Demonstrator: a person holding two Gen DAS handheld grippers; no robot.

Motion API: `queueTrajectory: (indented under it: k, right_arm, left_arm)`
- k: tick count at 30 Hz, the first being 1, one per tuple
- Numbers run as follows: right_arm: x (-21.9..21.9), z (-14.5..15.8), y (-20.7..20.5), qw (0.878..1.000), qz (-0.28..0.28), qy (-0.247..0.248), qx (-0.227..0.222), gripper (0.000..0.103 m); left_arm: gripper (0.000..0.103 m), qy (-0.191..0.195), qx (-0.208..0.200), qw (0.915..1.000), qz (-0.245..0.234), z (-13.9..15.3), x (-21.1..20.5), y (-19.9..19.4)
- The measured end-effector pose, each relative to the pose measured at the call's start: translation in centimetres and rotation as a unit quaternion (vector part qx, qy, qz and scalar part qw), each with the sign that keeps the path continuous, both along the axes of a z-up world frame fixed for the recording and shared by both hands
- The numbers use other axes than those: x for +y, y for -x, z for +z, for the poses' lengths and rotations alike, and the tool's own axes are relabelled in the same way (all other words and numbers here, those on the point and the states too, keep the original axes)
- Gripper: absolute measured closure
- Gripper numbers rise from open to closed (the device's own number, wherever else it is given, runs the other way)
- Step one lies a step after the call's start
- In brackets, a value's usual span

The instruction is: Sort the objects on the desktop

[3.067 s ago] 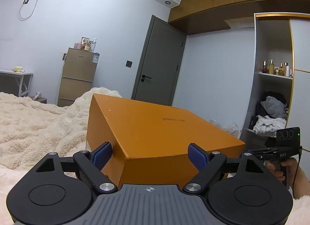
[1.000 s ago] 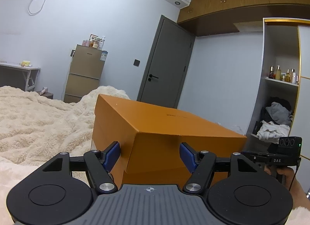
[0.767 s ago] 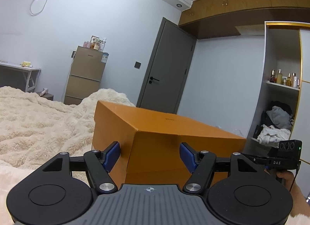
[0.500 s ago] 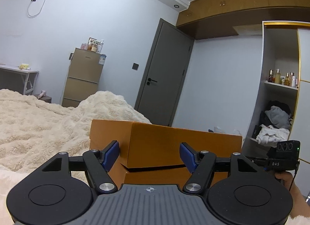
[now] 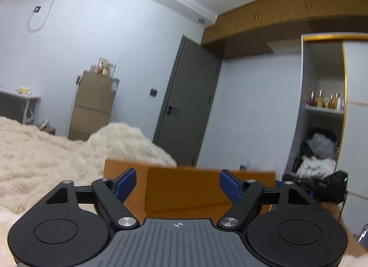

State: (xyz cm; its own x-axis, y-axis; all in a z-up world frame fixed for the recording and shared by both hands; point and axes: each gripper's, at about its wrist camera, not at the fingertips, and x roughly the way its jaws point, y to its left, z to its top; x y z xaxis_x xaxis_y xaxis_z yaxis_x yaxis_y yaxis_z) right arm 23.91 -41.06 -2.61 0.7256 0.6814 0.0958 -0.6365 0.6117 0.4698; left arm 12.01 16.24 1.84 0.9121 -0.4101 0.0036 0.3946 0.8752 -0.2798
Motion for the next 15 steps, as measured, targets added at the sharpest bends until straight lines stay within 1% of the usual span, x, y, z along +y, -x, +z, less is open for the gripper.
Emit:
queueTrajectory:
  k: [1, 2, 4, 5, 6, 8, 9, 10, 13, 15]
  right_arm:
    - [0.0, 0.2, -0.2, 1.000, -0.012, -0.007, 0.003, 0.047]
    - [0.1, 0.4, -0.6, 1.000, -0.019, -0.010, 0.007, 0.047]
    - [0.8, 0.8, -1.4, 1.000, -0.016, -0.007, 0.016, 0.047]
    - [1.2, 0.9, -1.8, 1.000, -0.012, -0.006, 0.021, 0.046]
    - [1.5, 0.9, -2.2, 1.000, -0.005, -0.008, 0.027, 0.045]
    - [2.3, 0.6, -2.9, 0.999, 0.011, -0.021, 0.045, 0.038]
    - [2.4, 0.4, -3.0, 0.998, 0.013, -0.026, 0.050, 0.038]
    - [2.4, 0.2, -3.1, 0.998, 0.015, -0.031, 0.053, 0.037]
    - [2.0, -0.1, -3.1, 0.998, 0.018, -0.035, 0.058, 0.037]
    - [1.8, 0.0, -3.1, 0.998, 0.021, -0.035, 0.058, 0.037]
  left_arm:
    - [0.022, 0.002, -0.001, 1.0000, 0.004, 0.1, 0.0, -0.1]
    - [0.020, 0.005, -0.001, 0.9998, 0.018, 0.3, 0.1, -0.4]
    - [0.018, 0.010, 0.000, 0.9989, 0.047, 0.6, 0.2, -1.1]
    - [0.018, 0.013, 0.007, 0.9979, 0.063, 0.6, 0.3, -1.8]
    - [0.018, 0.016, 0.017, 0.9974, 0.068, 0.5, 0.4, -2.5]
    - [0.018, 0.019, 0.036, 0.9975, 0.059, 0.2, 0.3, -3.5]
    - [0.018, 0.015, 0.046, 0.9977, 0.048, -0.1, 0.0, -3.9]
    - [0.017, 0.012, 0.047, 0.9978, 0.046, -0.2, -0.2, -4.0]
    - [0.017, -0.012, 0.046, 0.9982, 0.035, -0.8, -1.3, -3.9]
    - [0.017, -0.038, 0.052, 0.9975, 0.030, -1.2, -2.1, -4.0]
